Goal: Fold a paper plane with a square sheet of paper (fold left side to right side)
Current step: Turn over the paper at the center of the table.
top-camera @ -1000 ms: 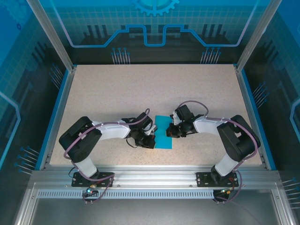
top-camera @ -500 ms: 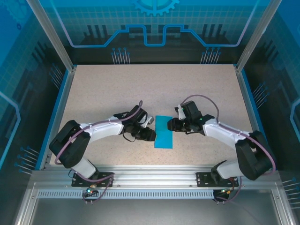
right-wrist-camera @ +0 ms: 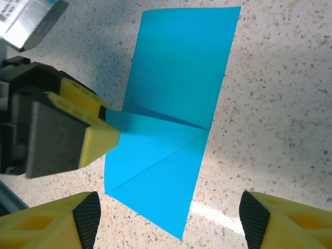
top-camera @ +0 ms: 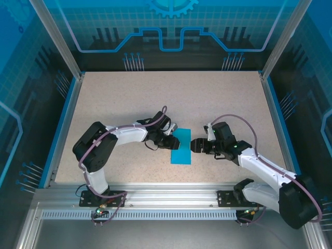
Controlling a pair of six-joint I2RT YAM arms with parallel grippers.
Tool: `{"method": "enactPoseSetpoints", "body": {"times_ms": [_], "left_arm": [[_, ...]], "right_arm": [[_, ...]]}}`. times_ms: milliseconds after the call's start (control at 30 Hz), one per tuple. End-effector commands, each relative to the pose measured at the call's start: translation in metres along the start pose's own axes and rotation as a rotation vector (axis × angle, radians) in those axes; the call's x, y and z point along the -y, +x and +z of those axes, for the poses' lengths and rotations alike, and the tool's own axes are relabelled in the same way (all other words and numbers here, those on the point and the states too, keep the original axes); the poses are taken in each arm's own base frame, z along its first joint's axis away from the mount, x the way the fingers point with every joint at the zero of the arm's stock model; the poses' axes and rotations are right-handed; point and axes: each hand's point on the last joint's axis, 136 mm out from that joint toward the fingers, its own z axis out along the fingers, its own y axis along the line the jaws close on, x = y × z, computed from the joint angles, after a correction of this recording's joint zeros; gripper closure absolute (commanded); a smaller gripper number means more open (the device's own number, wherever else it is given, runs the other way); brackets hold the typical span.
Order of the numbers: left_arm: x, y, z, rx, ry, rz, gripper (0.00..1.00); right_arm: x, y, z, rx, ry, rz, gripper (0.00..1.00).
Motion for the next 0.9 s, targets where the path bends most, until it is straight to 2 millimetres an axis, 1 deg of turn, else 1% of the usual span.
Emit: {"method": "enactPoseSetpoints", "body": {"times_ms": [0,167,267,367,533,700,867], "left_arm": [[0.002,-0.011,0.001,0.014,0.009,0.024,0.65],[-0.004,-0.008,-0.001,0.021,-0.02,0.033,0.83],[-0.005,-0.008,-0.008,0.044,-0.036,0.041,0.88],[-0.005,-0.007,-0.014,0.06,-0.041,0.046,0.89],[-0.003,-0.006,-0.02,0.077,-0.043,0.045,0.88],[-0.004,-0.005,-0.02,0.076,-0.045,0.044,0.88],[-0.004,-0.005,-0.02,0.076,-0.045,0.04,0.88]], "right_arm": [[0.004,0.011,-0.001,-0.023,-0.013,0.024,0.24],[0.001,0.016,0.0,-0.036,-0.037,0.03,0.22],[-0.006,0.013,0.004,-0.036,-0.081,0.041,0.22],[-0.016,0.011,0.011,-0.051,-0.127,0.047,0.21],[-0.026,0.007,0.026,-0.093,-0.148,0.061,0.22],[-0.038,0.003,0.045,-0.112,-0.191,0.092,0.26],[-0.039,0.005,0.064,-0.149,-0.176,0.132,0.32]]}}
